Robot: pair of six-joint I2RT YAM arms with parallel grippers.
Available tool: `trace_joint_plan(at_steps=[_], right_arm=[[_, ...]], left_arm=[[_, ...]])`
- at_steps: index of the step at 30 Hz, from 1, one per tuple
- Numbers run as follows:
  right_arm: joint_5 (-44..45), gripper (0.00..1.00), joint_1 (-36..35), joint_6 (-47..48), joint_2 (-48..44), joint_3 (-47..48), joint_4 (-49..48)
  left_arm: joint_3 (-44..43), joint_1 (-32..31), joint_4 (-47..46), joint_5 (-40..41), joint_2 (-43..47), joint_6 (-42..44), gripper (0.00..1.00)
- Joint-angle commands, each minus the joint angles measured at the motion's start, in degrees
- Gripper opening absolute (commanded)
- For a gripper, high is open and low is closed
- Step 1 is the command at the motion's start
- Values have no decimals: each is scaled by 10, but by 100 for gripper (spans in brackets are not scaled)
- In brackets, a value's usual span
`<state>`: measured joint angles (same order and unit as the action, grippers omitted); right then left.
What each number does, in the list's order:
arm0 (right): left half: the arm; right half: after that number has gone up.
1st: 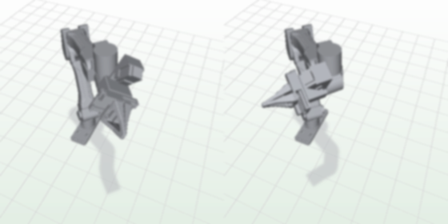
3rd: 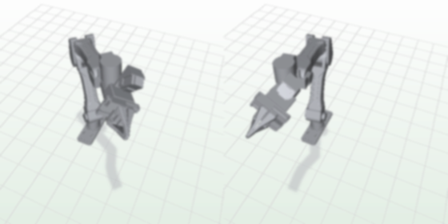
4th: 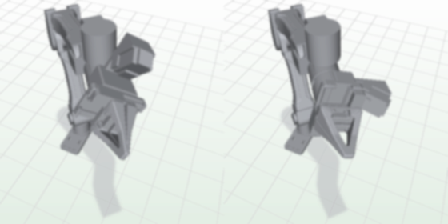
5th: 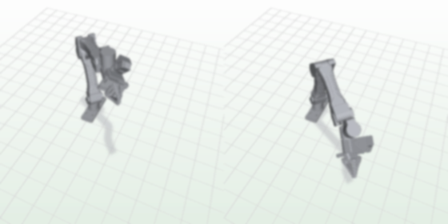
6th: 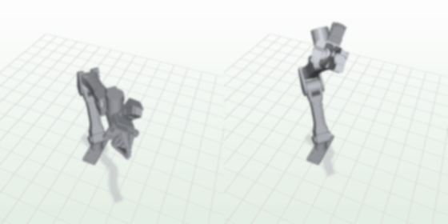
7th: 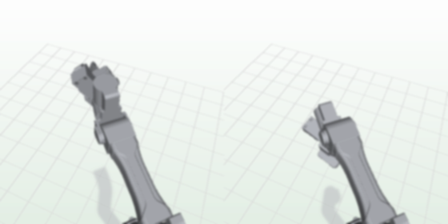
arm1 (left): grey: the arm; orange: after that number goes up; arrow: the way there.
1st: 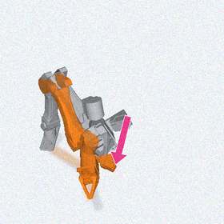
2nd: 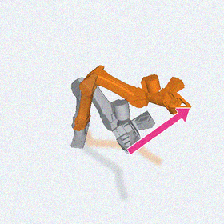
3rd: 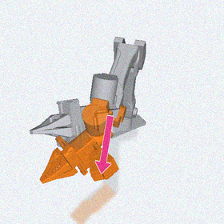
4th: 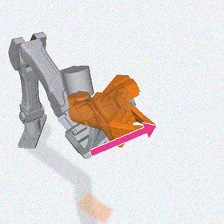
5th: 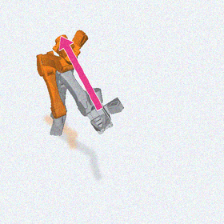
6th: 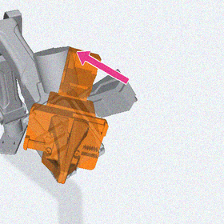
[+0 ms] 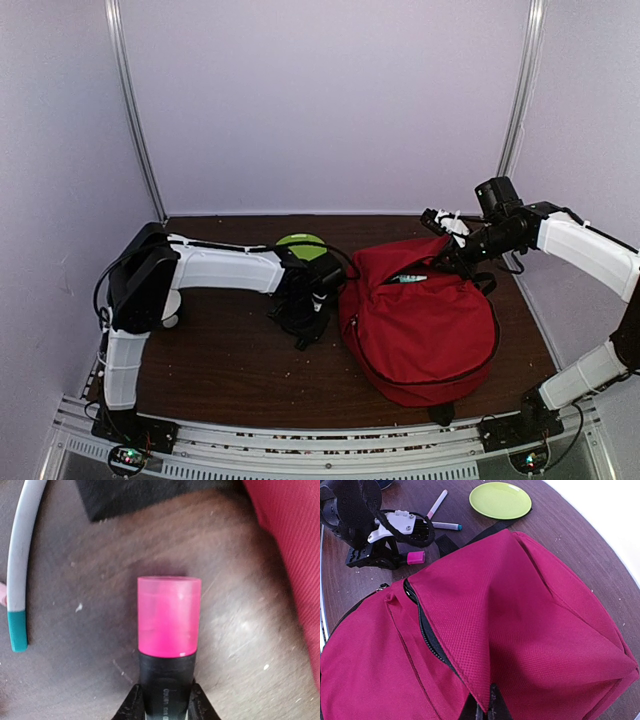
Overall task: Pack the student bag
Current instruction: Pick up the pen at the center of the board, then place the pen in the lower front pocket of the bag.
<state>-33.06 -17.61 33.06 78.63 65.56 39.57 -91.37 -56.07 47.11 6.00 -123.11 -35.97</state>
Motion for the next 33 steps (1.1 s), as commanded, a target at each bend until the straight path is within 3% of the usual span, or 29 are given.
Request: trace_joint_plan(at_steps=[1,8,15,26,33], right_arm=[[-26,0,0,0,-11,-4,-4],[-32,0,1,-4,-7,-2,-4],[-33,0,1,-9,-1,3,-5],[-39,0,0,-23,6,13,-6],[-36,0,0,-27,13,21,-5]], left_arm=[[30,5,25,-13,39,20,14],[69,-10,9,34,144,44,4],[28,-67,-83,57,192,180,0],[-11,-124,-341,1,161,434,0],[-77,-124,-374,-9,86,537,0]])
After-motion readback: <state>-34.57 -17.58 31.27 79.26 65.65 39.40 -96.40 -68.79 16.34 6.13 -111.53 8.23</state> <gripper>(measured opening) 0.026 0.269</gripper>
